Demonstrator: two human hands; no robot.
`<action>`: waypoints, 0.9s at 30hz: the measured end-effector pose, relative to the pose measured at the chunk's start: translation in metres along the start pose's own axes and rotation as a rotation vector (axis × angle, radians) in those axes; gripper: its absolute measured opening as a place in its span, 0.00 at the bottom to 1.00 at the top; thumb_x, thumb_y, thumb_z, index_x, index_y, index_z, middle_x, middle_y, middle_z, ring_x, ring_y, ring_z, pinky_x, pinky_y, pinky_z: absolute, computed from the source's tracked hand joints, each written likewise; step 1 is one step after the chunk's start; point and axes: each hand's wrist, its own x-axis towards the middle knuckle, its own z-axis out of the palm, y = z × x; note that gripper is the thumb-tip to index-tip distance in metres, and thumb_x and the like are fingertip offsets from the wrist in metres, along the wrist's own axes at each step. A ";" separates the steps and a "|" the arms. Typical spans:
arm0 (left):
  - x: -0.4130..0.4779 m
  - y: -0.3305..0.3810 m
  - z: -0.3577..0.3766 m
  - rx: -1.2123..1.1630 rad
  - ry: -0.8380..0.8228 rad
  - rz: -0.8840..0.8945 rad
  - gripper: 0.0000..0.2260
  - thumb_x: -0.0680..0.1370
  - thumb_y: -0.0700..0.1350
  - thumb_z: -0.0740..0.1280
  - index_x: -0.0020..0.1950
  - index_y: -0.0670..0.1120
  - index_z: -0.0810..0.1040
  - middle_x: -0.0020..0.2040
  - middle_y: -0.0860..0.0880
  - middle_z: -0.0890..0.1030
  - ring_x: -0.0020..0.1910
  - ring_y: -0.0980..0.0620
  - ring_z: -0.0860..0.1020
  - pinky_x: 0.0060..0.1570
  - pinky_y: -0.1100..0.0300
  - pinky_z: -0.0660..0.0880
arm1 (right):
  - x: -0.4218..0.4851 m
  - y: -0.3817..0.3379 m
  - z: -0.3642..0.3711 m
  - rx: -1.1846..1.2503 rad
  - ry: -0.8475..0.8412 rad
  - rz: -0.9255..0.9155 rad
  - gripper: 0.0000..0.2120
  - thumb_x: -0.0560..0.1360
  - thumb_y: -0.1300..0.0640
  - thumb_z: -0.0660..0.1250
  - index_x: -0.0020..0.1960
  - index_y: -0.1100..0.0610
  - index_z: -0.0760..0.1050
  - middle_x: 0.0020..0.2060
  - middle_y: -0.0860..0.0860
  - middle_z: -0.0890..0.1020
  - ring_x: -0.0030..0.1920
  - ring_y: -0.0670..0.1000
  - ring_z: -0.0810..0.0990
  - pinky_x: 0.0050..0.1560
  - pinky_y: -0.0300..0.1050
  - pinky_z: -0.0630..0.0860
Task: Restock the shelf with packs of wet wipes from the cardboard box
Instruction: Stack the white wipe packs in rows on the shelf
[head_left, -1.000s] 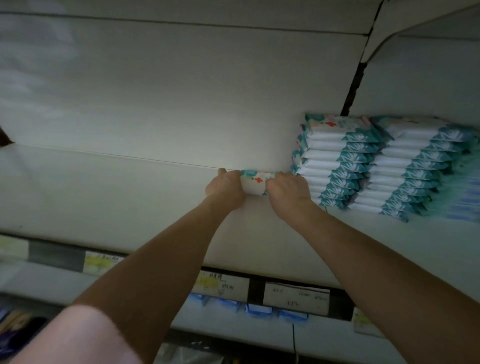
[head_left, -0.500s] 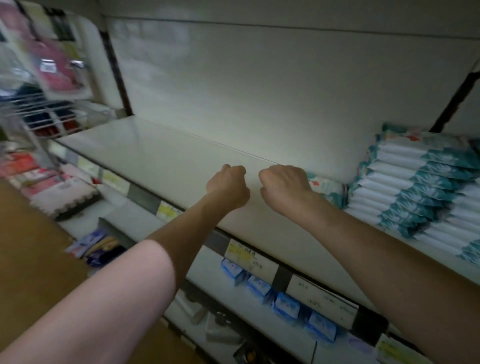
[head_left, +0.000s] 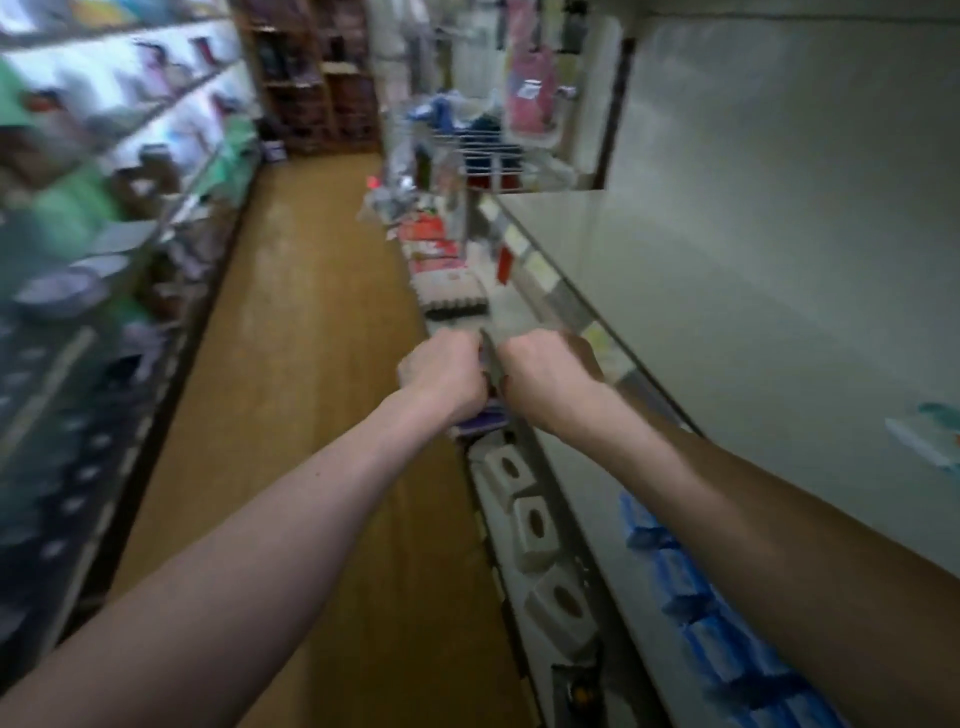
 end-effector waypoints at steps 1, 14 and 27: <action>-0.011 -0.019 -0.003 0.011 0.004 -0.057 0.14 0.76 0.45 0.67 0.62 0.49 0.76 0.59 0.45 0.78 0.56 0.42 0.77 0.46 0.52 0.74 | 0.003 -0.021 0.002 -0.001 0.013 -0.051 0.12 0.79 0.57 0.60 0.59 0.58 0.76 0.56 0.54 0.80 0.57 0.56 0.79 0.47 0.45 0.72; -0.235 -0.264 -0.032 0.038 0.073 -0.721 0.19 0.77 0.44 0.67 0.68 0.51 0.73 0.63 0.48 0.77 0.54 0.46 0.78 0.42 0.56 0.76 | -0.035 -0.323 0.025 0.083 -0.061 -0.740 0.09 0.80 0.57 0.60 0.58 0.56 0.76 0.42 0.52 0.77 0.42 0.53 0.76 0.39 0.44 0.71; -0.448 -0.432 0.000 -0.245 -0.136 -1.131 0.21 0.78 0.45 0.64 0.71 0.47 0.70 0.69 0.43 0.72 0.62 0.41 0.74 0.60 0.48 0.74 | -0.111 -0.538 0.092 -0.073 -0.314 -1.035 0.11 0.80 0.59 0.57 0.59 0.57 0.74 0.57 0.55 0.79 0.56 0.56 0.79 0.42 0.44 0.68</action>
